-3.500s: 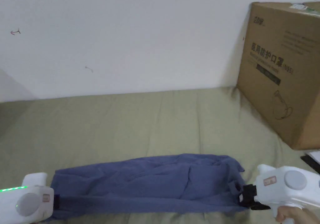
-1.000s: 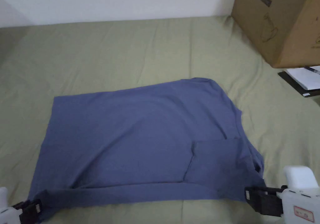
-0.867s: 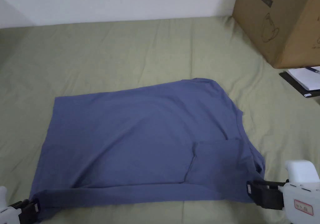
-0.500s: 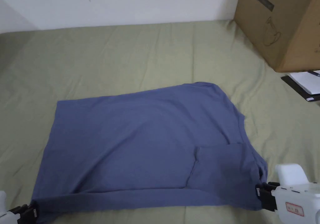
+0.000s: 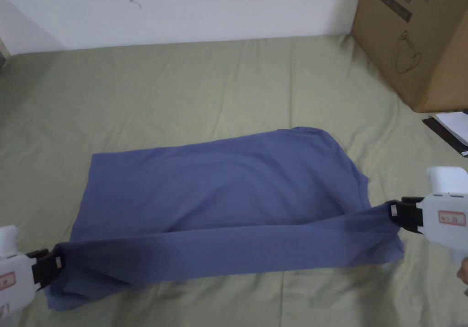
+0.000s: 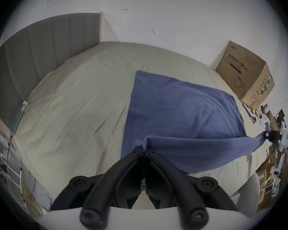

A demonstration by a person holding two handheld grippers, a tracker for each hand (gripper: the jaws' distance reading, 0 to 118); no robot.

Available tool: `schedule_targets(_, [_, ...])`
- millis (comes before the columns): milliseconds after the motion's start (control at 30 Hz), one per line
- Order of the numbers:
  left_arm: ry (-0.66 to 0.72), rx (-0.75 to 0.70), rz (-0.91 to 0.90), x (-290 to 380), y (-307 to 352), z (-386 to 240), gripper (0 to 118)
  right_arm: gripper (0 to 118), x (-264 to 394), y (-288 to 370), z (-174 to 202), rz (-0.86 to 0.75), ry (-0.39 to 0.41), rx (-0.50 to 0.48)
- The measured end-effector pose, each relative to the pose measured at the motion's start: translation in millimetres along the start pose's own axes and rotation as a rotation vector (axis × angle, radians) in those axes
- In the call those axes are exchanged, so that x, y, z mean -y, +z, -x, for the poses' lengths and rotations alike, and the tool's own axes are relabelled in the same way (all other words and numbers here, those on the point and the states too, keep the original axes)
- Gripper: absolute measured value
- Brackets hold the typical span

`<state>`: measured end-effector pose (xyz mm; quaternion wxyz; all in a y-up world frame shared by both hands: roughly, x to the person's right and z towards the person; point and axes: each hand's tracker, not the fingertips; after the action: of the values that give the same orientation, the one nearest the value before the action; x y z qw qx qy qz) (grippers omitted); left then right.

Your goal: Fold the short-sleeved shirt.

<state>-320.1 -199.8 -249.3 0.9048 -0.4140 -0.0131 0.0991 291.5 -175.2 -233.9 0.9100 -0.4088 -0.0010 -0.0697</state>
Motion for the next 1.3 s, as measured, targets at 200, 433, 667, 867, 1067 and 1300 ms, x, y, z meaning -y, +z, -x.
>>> schedule_targets(200, [-0.101,-0.05,0.14,-29,-73,-7,2,2,-28,-76,3,0.096,0.015,0.047])
schedule_targets(433, [-0.128,-0.098,0.198,-14,-92,-5,87,99,-8,-111,7,0.223,0.019,0.108])
schedule_targets(667, [-0.056,-0.044,0.071,-9,-17,9,96,55,1,-47,6,0.038,0.039,0.058])
schedule_targets(867, [0.103,0.054,0.008,34,34,22,5,3,36,1,18,-0.012,-0.015,-0.003])
schedule_targets(1067, [0.097,0.012,0.036,64,26,28,0,0,70,10,30,0.006,0.011,-0.011])
schedule_targets(1300, [0.189,0.02,0.016,50,-13,34,90,0,84,7,17,0.051,-0.048,0.001])
